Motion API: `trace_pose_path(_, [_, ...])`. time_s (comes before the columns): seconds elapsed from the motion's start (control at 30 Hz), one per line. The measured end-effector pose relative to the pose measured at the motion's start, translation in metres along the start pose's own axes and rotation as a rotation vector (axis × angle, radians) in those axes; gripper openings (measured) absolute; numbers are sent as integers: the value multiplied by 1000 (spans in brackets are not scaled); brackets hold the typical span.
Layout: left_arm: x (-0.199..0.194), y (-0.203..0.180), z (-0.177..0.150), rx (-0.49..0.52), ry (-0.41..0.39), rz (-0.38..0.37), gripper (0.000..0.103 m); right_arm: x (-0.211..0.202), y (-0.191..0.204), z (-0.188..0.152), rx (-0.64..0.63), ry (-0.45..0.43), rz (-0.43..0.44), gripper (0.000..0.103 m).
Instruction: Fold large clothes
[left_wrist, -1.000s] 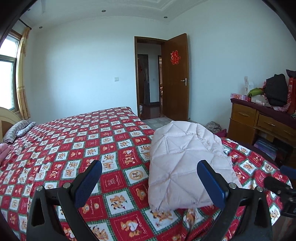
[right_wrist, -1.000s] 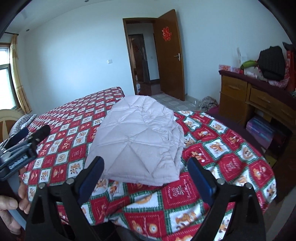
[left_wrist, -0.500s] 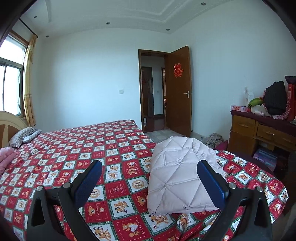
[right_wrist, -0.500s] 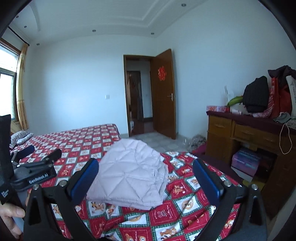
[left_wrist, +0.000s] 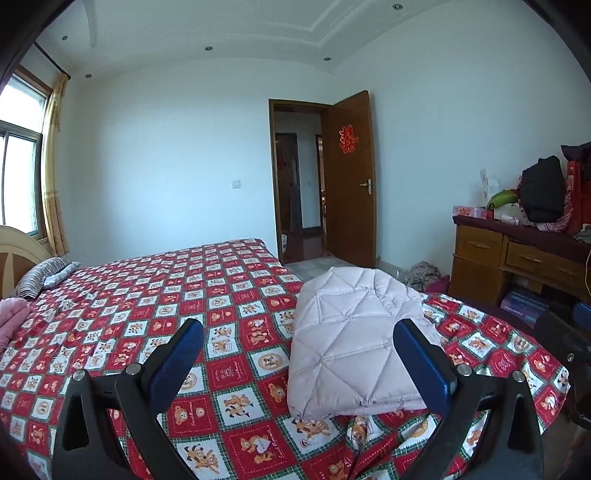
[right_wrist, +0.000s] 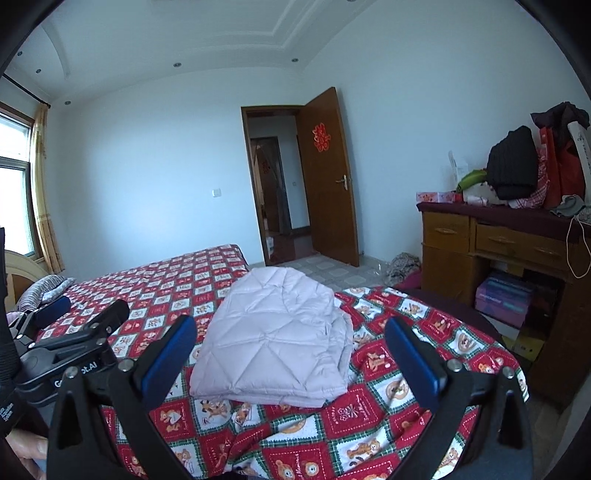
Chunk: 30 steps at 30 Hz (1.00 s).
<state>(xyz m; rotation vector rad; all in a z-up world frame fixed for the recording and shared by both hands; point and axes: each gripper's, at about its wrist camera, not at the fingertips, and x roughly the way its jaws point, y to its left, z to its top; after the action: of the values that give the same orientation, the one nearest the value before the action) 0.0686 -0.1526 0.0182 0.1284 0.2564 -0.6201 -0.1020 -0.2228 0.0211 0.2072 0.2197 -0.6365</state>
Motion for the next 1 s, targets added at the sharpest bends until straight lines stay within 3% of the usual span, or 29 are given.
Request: trace_pose_path(1.0, [-13,-4,0,10,-31,6,102,-5,-1,1,3,-23,-10,103])
